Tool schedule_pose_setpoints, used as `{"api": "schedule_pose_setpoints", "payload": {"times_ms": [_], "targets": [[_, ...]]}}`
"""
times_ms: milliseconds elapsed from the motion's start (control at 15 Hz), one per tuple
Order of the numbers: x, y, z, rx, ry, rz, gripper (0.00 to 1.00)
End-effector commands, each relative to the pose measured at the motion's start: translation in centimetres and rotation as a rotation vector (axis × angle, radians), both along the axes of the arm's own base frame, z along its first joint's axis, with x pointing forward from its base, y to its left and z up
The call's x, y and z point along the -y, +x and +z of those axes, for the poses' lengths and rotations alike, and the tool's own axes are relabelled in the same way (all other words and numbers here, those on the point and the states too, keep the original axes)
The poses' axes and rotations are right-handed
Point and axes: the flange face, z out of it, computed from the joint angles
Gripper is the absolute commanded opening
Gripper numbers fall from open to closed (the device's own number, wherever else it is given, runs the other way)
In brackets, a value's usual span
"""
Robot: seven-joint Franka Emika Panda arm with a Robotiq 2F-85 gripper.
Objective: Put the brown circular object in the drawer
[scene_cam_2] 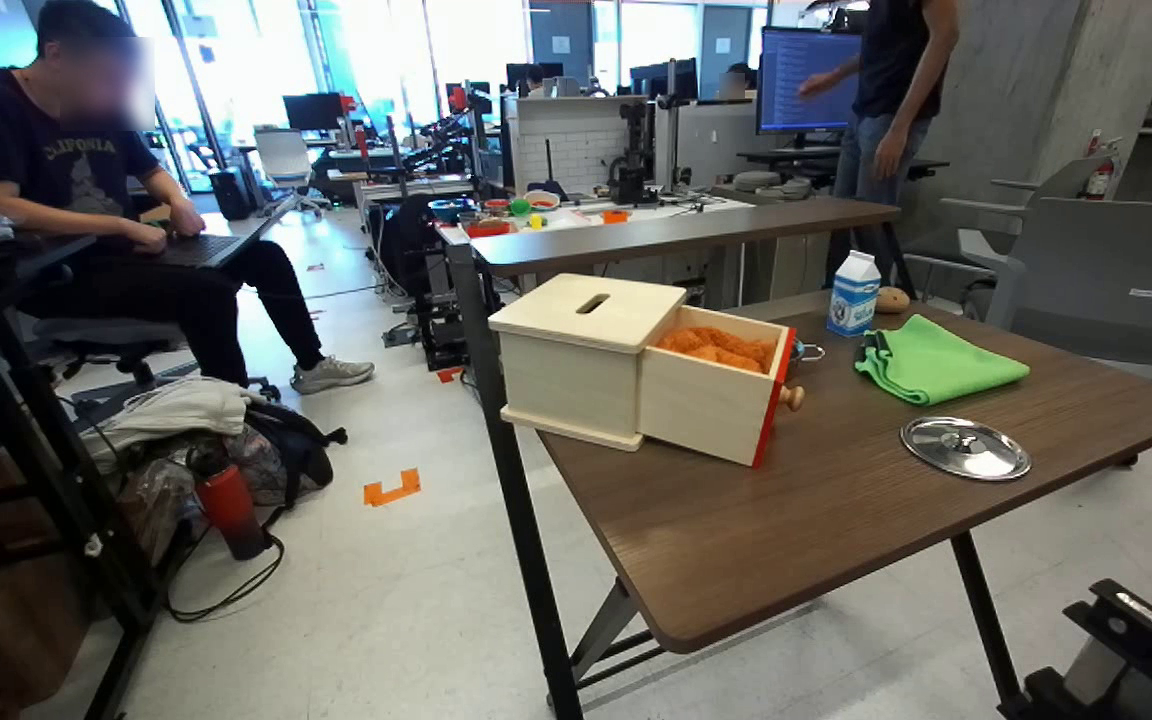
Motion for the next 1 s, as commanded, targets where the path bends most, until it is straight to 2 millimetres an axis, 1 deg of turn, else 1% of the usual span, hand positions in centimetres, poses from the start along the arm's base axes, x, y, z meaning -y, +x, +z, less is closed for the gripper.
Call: {"api": "schedule_pose_setpoints", "payload": {"times_ms": [0,333,467,600,800,933], "targets": [[0.0,0.0,0.1,-0.001,0.0,0.0,1.0],[0.0,0.0,0.1,-0.001,0.0,0.0,1.0],[0.3,2.1,-0.9,0.022,0.006,-0.099,1.0],[1.5,5.2,-2.2,0.084,0.01,-0.225,1.0],[4.3,9.5,-4.0,0.187,0.011,-0.373,1.0],[6.2,12.4,-6.1,0.247,-0.009,-0.461,1.0]]}}
